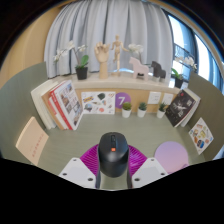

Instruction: Arrange mouse

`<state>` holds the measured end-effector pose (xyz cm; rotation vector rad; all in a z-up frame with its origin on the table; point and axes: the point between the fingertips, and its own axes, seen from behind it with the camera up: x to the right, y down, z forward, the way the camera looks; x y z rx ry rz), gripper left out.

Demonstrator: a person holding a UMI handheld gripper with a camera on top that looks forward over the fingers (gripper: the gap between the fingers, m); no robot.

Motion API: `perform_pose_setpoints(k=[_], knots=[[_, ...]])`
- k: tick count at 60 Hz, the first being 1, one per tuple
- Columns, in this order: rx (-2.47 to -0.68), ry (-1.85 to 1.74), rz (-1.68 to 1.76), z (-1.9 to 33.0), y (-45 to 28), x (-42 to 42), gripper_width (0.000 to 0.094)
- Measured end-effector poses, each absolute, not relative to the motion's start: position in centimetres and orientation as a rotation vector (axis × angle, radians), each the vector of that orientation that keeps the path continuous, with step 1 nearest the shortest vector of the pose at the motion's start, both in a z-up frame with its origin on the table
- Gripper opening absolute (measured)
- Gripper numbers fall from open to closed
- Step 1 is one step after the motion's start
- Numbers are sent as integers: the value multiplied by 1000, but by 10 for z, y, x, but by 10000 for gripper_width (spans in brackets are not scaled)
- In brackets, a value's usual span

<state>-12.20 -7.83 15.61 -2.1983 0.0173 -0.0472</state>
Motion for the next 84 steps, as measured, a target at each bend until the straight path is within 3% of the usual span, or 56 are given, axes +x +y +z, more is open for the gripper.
perform_pose_setpoints(k=[6, 12, 22, 36, 49, 52, 68, 70, 73, 74, 84], knots=[[-2134, 39, -85, 192, -67, -40, 358], [-2133, 44, -117, 191, -59, 33, 357], [-2238, 69, -131, 133, -58, 126, 356], [-2394, 103, -94, 41, -67, 180, 356], [-2483, 82, -51, -12, -80, 184, 366], [-2461, 84, -49, -11, -78, 184, 367], [-2472, 129, -53, -15, -81, 185, 564], [-2482, 125, -71, -14, -83, 187, 635], [-2510, 108, -79, -11, -90, 185, 846], [-2512, 97, -82, -9, -92, 184, 870], [-2444, 68, -112, 47, -117, 165, 863]])
